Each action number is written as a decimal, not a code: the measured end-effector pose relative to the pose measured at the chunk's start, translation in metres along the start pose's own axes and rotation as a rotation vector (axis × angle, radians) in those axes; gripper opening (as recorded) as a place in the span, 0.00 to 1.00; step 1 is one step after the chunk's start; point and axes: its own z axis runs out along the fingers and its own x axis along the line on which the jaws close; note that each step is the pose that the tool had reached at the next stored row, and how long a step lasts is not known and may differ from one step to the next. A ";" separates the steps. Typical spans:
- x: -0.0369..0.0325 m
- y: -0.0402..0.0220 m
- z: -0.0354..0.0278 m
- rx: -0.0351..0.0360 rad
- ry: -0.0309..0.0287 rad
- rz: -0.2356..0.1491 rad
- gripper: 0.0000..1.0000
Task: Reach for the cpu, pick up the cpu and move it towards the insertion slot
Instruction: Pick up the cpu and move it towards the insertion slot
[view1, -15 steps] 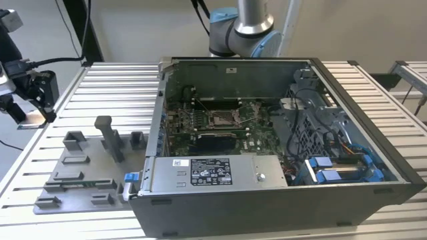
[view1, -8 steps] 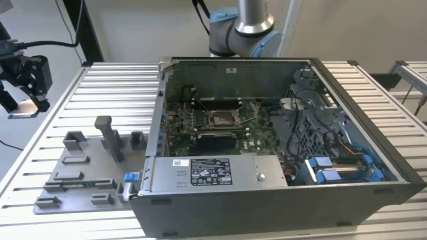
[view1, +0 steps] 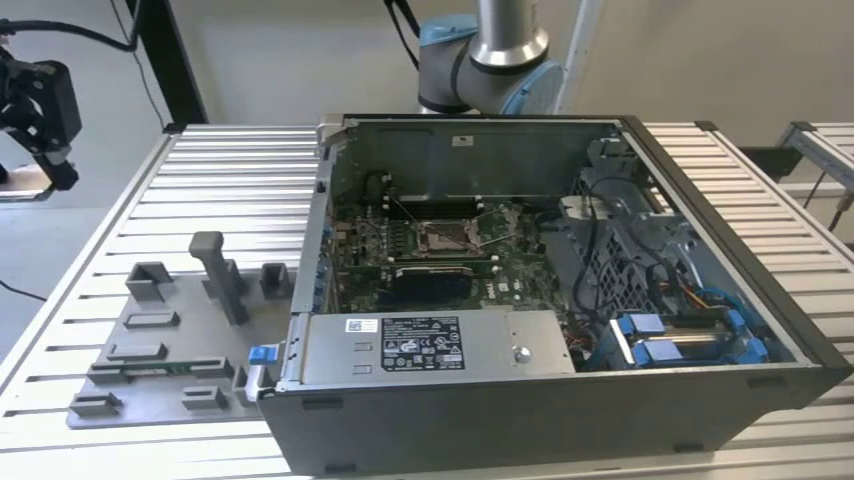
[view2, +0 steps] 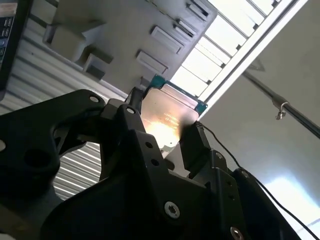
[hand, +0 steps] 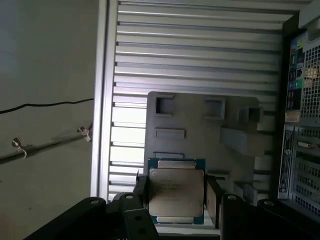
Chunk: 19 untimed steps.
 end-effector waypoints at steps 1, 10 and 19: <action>0.0000 0.0002 -0.0046 0.0001 0.0001 0.000 0.00; -0.0001 0.0012 -0.0339 -0.0001 -0.0001 0.000 0.00; -0.0010 0.0015 -0.0419 0.0001 0.0001 0.000 0.00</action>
